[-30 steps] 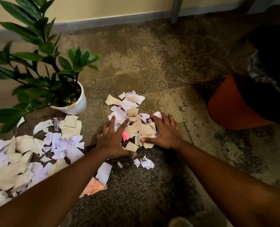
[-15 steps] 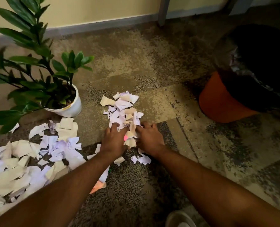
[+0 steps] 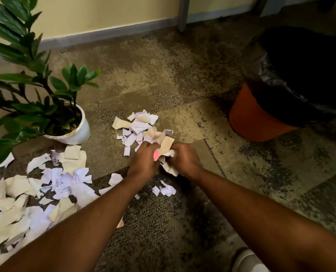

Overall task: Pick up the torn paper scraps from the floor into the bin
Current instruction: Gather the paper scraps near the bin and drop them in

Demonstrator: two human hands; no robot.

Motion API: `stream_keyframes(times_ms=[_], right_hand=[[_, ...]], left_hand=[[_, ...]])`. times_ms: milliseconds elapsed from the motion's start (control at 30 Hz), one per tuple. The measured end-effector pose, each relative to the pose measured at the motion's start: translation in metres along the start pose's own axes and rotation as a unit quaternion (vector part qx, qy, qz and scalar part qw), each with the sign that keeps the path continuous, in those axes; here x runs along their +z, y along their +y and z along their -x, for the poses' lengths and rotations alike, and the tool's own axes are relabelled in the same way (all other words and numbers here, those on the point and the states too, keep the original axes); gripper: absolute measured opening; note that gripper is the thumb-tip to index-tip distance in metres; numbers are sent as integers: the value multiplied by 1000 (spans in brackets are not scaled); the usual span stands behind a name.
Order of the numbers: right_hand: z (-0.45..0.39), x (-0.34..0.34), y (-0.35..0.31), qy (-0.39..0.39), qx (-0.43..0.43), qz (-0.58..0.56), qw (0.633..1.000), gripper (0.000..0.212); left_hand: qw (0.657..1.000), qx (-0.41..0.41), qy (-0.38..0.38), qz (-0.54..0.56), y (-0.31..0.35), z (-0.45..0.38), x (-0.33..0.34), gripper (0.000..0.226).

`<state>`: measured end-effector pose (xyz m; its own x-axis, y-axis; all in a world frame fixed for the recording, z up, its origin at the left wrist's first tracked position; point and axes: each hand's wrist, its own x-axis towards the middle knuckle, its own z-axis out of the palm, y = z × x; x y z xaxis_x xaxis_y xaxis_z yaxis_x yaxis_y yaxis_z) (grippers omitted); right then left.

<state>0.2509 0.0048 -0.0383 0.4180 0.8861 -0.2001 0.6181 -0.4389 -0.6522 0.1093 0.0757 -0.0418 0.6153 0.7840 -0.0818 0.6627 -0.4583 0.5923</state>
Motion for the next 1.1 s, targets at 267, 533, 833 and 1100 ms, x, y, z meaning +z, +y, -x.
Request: stream_keyframes(times_ms=[267, 533, 833, 1100], right_hand=[[-33, -123, -37, -45, -153, 100, 982, 9], [-31, -253, -45, 60, -222, 77, 970, 9], [-17, -396, -3, 156, -171, -39, 972, 34], [-30, -418, 75, 168, -13, -157, 973, 36]], left_hand=[[991, -6, 90, 98, 74, -35, -40, 40], [976, 64, 159, 131, 188, -75, -84, 39], [965, 198, 138, 106, 342, -143, -92, 40], [981, 186, -55, 3, 399, -199, -18, 19]])
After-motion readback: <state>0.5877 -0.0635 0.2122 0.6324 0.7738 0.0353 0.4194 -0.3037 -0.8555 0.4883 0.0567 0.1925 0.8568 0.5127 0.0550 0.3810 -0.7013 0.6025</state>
